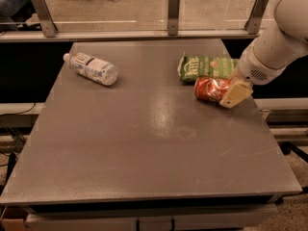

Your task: Move coke can near green jalapeno chip bag

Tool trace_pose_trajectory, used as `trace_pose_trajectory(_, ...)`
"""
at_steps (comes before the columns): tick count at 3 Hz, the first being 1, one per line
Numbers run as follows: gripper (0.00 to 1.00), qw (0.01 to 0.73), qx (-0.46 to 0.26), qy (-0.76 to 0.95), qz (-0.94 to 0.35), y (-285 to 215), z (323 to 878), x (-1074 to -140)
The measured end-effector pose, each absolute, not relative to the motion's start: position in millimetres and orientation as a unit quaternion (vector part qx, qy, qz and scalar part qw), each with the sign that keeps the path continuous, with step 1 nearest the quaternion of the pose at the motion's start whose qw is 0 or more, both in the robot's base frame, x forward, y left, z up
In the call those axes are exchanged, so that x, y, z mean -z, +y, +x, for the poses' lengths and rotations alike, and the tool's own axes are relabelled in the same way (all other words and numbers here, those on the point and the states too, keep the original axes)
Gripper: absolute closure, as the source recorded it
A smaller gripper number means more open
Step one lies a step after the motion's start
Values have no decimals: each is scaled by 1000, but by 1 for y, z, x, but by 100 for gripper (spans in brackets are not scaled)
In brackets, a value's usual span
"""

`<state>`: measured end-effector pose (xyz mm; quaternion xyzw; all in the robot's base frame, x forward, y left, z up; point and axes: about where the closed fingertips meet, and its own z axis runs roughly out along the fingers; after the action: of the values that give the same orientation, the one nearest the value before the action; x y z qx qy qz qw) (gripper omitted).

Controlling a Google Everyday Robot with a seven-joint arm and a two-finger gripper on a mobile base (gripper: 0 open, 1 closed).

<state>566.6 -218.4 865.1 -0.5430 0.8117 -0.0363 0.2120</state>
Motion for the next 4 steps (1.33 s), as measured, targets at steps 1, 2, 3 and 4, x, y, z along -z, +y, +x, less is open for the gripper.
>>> trace_pose_trajectory(1, 0, 214, 34, 814, -539, -218, 567, -864)
trace_pose_trajectory(2, 0, 218, 35, 815, -536, -220, 565, -867)
trace_pose_trajectory(3, 0, 242, 18, 815, -526, -242, 558, -887)
trace_pose_trajectory(4, 0, 294, -13, 807, -512, -290, 546, -922)
